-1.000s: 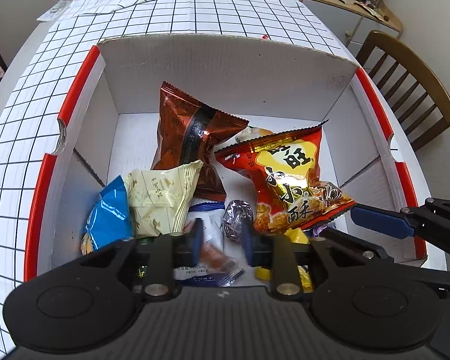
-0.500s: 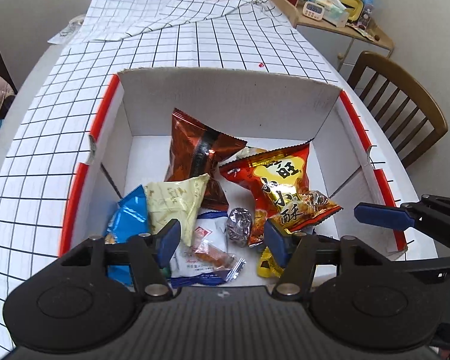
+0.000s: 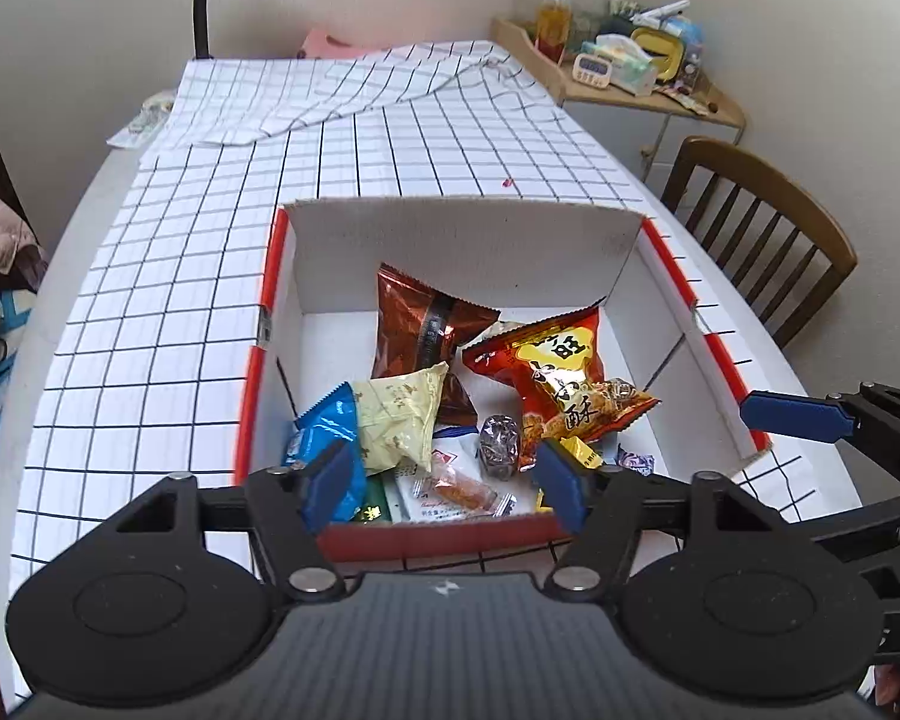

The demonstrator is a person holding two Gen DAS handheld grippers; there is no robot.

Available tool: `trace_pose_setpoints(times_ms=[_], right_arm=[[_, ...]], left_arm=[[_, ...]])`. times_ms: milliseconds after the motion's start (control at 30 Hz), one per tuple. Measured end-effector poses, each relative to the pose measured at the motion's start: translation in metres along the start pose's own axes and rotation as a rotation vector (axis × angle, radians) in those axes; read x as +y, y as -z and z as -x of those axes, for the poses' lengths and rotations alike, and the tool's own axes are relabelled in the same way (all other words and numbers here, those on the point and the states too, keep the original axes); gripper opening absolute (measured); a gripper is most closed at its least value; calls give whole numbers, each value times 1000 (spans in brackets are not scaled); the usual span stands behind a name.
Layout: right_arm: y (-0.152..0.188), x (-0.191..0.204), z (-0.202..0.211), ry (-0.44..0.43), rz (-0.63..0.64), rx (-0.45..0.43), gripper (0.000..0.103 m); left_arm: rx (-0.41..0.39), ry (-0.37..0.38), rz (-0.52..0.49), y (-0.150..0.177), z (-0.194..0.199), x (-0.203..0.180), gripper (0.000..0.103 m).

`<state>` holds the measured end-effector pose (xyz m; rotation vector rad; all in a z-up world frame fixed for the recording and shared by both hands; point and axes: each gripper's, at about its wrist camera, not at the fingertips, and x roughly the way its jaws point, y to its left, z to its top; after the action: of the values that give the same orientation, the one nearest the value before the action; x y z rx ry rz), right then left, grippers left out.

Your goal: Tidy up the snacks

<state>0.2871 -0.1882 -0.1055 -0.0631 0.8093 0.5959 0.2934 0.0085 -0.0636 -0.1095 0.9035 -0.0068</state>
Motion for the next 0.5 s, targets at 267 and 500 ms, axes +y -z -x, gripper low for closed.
trace_pose_setpoints(times_ms=[267,500], right_arm=[[11,12,35,25,-52,-83,96],[24,26,70,47,-47,-163,101]], left_arm=[[-51,36,-5,14,37,10,69],[-87,63,23,32,67,19,75]])
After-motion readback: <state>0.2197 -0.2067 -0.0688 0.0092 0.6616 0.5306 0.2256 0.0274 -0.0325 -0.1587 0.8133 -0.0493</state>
